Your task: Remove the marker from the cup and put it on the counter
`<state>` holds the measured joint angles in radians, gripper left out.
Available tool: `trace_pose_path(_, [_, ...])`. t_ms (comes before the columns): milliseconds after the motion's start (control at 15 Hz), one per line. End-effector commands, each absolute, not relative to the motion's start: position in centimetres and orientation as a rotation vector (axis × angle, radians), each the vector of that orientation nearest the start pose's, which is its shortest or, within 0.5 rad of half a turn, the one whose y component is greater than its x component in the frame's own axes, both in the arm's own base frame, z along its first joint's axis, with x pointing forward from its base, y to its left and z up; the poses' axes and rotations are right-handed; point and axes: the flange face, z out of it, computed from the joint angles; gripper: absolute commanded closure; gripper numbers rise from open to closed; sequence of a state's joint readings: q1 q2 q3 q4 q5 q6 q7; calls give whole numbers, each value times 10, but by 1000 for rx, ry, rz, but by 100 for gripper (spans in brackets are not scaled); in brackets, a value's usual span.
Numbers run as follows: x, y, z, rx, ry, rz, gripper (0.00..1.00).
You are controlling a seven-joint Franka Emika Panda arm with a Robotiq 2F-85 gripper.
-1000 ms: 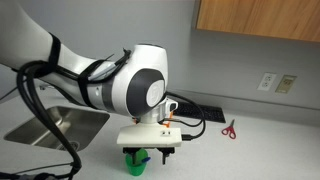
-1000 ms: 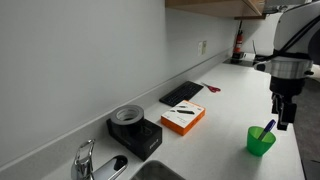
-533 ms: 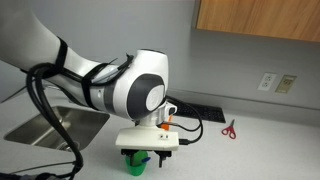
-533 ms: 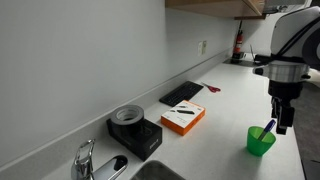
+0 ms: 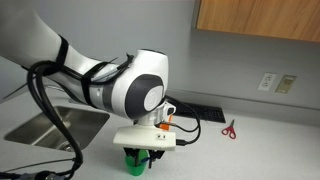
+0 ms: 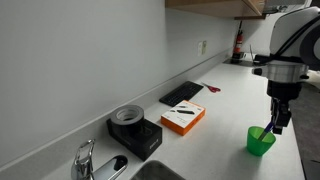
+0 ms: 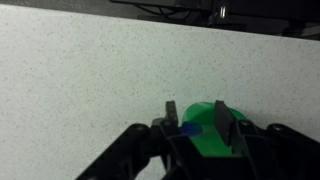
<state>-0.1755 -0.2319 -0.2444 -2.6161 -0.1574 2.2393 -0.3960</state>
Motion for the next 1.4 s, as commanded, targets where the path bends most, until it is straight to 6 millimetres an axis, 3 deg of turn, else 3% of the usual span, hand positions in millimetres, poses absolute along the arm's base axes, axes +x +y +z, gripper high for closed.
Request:
trace_pose_path(0, [373, -165, 319, -3116, -152, 214, 86])
trace_pose_path(133, [374, -166, 320, -3118, -151, 210, 100])
trace_pose_path(533, [371, -165, 331, -3116, -165, 189, 98])
trace_pose_path(933, [360, -160, 369, -3115, -247, 54, 98])
trace_pose_path(1133, [346, -151, 392, -3121, -357, -57, 98])
trace_pose_path(1333, [339, -132, 402, -3119, -478, -152, 98])
